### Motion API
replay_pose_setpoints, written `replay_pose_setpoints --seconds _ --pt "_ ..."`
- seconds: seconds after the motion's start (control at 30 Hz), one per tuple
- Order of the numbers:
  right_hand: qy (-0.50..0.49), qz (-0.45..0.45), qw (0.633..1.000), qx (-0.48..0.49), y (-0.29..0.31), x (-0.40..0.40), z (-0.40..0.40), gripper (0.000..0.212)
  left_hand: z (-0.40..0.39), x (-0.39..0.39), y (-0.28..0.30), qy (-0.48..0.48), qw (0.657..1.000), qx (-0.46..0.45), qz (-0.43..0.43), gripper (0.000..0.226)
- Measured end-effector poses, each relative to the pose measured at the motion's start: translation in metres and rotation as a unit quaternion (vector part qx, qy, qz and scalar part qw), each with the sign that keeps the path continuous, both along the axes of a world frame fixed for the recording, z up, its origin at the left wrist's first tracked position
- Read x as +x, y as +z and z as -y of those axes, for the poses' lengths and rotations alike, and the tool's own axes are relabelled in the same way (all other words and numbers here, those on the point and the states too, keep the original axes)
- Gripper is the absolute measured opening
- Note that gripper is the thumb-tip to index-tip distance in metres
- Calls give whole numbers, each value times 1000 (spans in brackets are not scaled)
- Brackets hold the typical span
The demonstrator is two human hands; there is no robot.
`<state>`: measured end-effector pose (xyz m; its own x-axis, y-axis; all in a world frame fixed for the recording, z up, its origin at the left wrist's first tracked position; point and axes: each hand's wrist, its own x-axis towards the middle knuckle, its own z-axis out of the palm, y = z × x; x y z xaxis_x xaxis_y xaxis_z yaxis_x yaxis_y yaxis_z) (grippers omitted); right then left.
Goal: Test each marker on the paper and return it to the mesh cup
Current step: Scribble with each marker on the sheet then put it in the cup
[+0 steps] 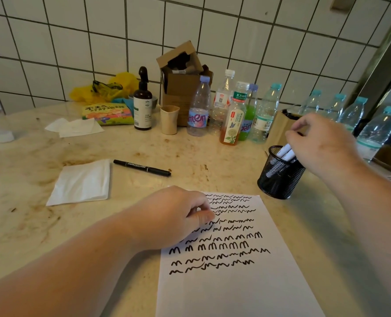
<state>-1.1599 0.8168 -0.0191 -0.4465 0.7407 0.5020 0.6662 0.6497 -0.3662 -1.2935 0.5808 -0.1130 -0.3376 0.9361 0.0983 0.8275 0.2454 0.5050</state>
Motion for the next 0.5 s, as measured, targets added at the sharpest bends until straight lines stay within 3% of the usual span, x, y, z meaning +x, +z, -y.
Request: replay_pose_setpoints --seconds 0.23,0.33,0.5 --pt "82 -78 993 27 -6 -2 28 10 0 3 1 -5 1000 -7 -10 22" --pt "200 6 980 9 -24 -22 59 6 -1 4 1 -3 1000 -16 -18 20" --pt "352 169 917 -75 -62 -81 87 23 -2 3 2 3 998 -40 -40 22"
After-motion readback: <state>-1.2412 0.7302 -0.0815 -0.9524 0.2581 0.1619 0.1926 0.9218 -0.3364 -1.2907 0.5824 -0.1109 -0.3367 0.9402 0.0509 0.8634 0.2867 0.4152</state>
